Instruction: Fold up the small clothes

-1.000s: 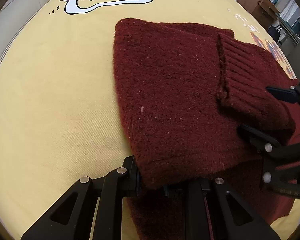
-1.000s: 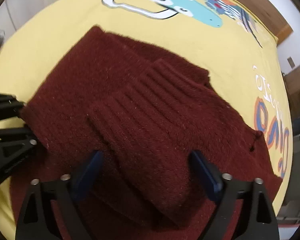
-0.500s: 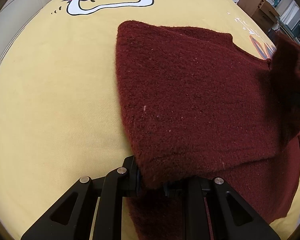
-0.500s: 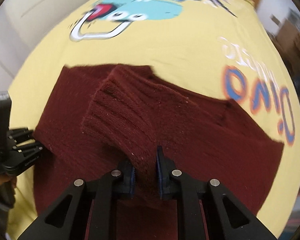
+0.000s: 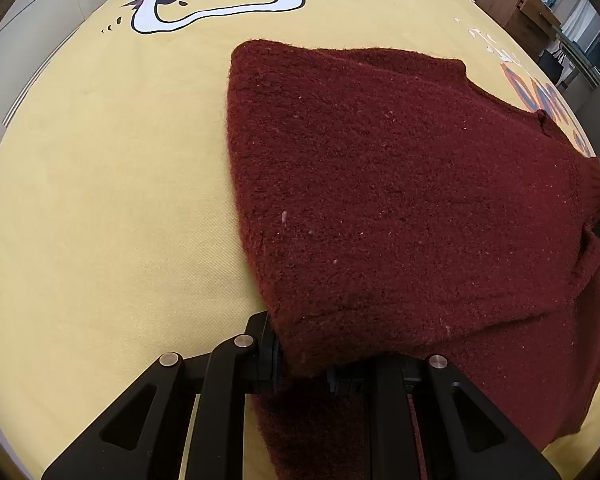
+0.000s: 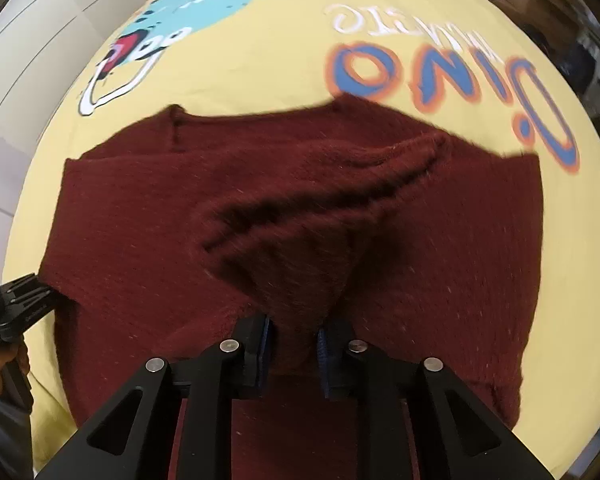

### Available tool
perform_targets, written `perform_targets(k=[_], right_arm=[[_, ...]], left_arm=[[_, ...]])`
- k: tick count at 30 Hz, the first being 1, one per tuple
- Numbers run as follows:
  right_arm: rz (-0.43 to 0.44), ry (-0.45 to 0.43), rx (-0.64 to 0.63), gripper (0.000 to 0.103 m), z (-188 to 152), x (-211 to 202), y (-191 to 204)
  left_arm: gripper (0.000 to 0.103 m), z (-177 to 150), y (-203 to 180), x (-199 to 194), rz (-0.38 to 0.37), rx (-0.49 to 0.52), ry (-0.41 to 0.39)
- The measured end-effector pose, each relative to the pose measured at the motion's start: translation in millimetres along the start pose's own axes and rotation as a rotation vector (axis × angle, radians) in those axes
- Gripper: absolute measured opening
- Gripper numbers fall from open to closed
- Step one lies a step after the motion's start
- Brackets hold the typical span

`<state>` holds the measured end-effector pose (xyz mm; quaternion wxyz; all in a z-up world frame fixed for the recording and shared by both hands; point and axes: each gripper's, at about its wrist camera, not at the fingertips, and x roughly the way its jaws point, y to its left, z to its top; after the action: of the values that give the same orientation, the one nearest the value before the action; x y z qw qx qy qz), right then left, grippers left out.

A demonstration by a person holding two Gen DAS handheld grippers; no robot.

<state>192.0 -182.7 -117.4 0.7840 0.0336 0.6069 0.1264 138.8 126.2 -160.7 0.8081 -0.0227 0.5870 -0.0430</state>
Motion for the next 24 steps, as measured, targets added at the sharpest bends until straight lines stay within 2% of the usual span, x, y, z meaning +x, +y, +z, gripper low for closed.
perform_targets(k=[2, 4, 6, 12, 17, 24], right_arm=[[-0.015, 0.005, 0.016, 0.028, -7.6, -0.6, -9.8], [-0.029, 0.017, 0.021, 0.038, -14.9, -1.0, -18.2], [-0.054, 0.036, 0.013, 0.053, -22.0, -3.0, -26.6], [-0.055, -0.003, 0.039, 0.069, -21.7, -30.8, -48.2], [-0.058, -0.015, 0.085, 0.073, 4.9, -34.7, -66.3], [-0.038, 0.102, 0.106, 0.073, 14.6, 21.4, -65.7]], left_arm=[[0.014, -3.9, -2.5, -0.5, 0.003, 0.002, -0.003], [0.014, -4.0, -4.8, -0.3, 0.007, 0.005, -0.005], [0.014, -3.1, -5.9, -0.5, 0.008, 0.007, -0.006], [0.014, -4.0, -10.1, 0.0, 0.009, 0.006, -0.009], [0.014, -7.3, -4.4, -2.4, 0.009, 0.006, -0.013], [0.014, -8.9, -2.2, -2.4, 0.009, 0.012, -0.017]])
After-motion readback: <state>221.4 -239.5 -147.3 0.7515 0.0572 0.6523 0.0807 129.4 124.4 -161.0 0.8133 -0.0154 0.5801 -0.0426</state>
